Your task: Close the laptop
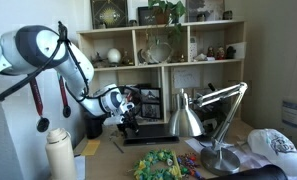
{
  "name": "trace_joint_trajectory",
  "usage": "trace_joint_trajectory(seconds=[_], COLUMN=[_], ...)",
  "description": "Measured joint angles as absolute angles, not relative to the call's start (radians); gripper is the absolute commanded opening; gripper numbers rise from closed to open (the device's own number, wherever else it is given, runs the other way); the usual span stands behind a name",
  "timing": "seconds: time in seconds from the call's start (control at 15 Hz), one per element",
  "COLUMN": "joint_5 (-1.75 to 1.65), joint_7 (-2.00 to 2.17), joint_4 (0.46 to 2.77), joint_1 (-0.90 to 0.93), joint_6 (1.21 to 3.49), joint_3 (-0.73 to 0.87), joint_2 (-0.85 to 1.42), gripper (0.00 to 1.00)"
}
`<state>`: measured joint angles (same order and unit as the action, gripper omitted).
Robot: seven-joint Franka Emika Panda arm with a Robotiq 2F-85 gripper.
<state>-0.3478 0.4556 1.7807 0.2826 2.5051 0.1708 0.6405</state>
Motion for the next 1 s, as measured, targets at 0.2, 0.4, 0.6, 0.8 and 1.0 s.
trace_joint_trajectory(seconds=[0.2, 0.4, 0.6, 0.8, 1.0], joint_5=[-0.348, -0.346, -0.333, -0.328, -0.328], joint_7=[0.456, 0.456, 0.456, 0.456, 0.456], joint_4=[1.731, 1.682, 1.637, 1.617, 1.611], joint_1=[0.289, 0.293, 0.295, 0.295, 0.296], joint_6=[2.499, 2.476, 2.448, 2.444, 2.444], joint_3=[0.170, 0.170, 0.168, 0.168, 0.170], joint_2=[0.690, 0.738, 0.777, 0.794, 0.787], gripper=[1.00, 1.00, 1.00, 1.00, 1.00])
